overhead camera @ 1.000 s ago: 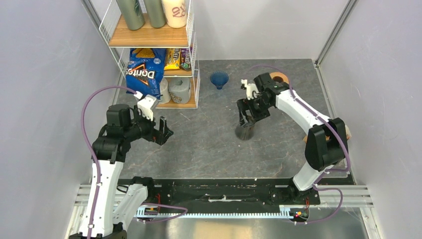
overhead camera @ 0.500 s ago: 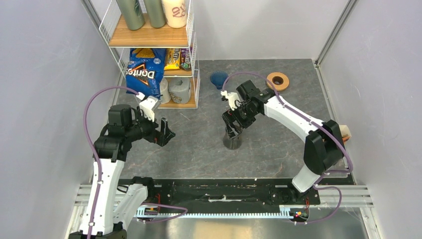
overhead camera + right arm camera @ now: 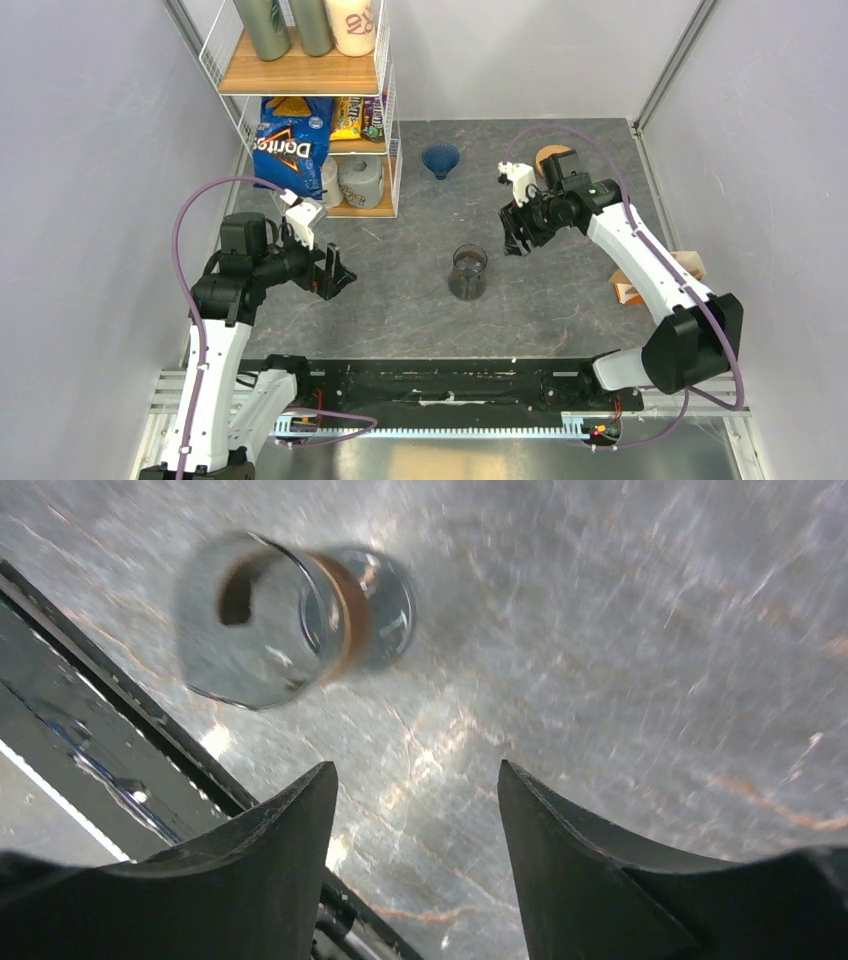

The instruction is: Place the coffee filter in the dripper

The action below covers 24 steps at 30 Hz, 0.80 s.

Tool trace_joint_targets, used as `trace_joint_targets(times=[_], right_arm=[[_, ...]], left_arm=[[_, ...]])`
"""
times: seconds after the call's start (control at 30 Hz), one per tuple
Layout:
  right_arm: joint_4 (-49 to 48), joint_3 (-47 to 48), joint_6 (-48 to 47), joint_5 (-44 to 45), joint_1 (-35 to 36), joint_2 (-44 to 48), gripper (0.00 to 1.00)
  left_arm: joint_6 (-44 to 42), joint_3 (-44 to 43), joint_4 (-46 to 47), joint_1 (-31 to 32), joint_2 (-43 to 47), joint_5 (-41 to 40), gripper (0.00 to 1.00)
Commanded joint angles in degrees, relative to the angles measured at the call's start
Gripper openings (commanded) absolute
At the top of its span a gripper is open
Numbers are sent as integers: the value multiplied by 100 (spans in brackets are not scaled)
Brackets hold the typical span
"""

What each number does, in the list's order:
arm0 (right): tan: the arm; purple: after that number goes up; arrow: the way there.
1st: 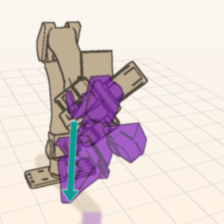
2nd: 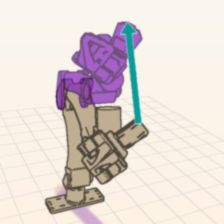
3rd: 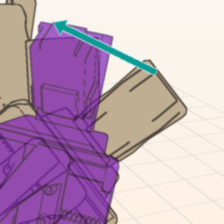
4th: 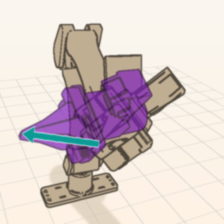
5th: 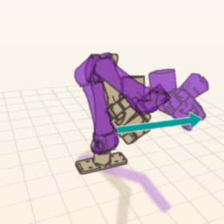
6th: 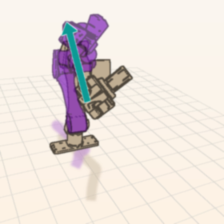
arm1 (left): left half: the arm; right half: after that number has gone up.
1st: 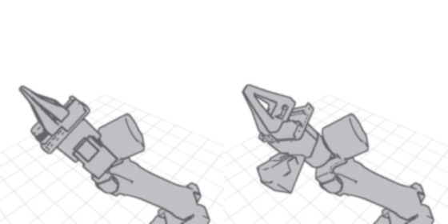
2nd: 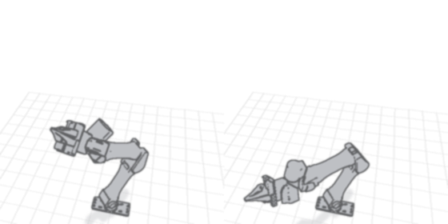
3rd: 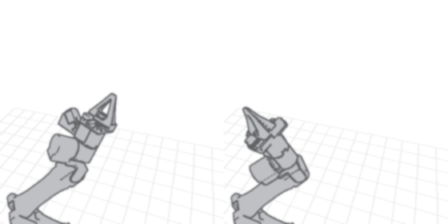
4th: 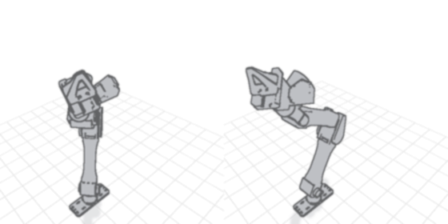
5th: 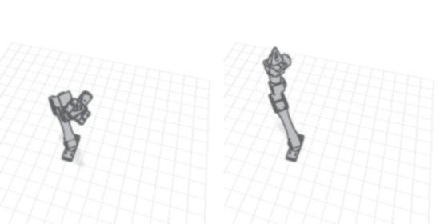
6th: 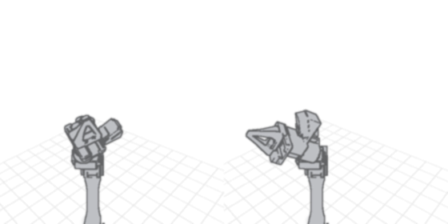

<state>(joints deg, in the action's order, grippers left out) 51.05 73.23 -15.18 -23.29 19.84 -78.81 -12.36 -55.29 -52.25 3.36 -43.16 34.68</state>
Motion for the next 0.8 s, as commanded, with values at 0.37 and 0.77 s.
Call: trace_joint_targets(times=[0.37,0.77], right_arm=[[-1723,-1446,-14,358,192,-254,83],[-2775,-1674,881,873,1232,-389,97]], left_arm=[[-277,109,110,-3,148,616,100],[32,262,425,-10,117,488,100]])
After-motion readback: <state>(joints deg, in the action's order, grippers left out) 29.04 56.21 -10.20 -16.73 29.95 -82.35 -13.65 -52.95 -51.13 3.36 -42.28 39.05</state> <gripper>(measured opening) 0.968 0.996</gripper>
